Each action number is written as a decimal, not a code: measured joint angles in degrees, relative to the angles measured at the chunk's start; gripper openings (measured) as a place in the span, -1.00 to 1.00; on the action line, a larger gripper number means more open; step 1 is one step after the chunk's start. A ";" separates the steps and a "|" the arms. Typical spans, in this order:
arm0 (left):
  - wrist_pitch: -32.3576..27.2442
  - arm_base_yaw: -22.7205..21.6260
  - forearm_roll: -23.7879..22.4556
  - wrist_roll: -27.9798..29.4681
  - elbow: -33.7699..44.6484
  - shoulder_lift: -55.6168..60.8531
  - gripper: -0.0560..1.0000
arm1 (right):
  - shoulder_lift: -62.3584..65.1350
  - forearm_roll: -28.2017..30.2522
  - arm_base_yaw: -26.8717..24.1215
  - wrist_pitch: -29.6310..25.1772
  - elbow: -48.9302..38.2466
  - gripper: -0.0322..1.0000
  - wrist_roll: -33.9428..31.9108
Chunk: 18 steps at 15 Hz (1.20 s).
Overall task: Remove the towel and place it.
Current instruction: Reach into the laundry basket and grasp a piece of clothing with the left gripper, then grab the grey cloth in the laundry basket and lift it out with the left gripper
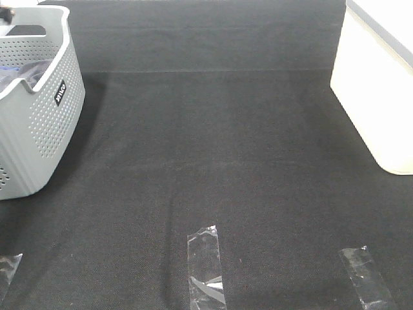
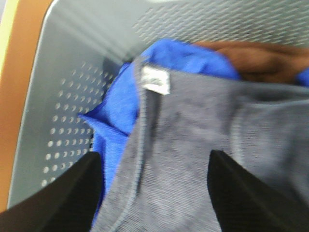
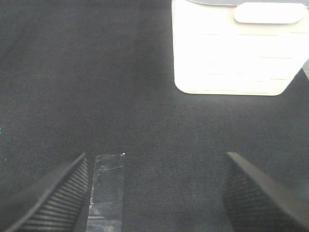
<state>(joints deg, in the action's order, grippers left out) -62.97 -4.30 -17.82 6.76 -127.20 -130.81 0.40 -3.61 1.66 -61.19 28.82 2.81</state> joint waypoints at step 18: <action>15.53 -3.27 0.74 1.38 0.00 -10.66 -0.04 | 0.00 0.00 0.00 0.00 0.00 0.45 0.00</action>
<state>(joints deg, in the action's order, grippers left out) -47.44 -7.56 -17.07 8.14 -127.20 -141.46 0.40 -3.61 1.66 -61.19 28.82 2.81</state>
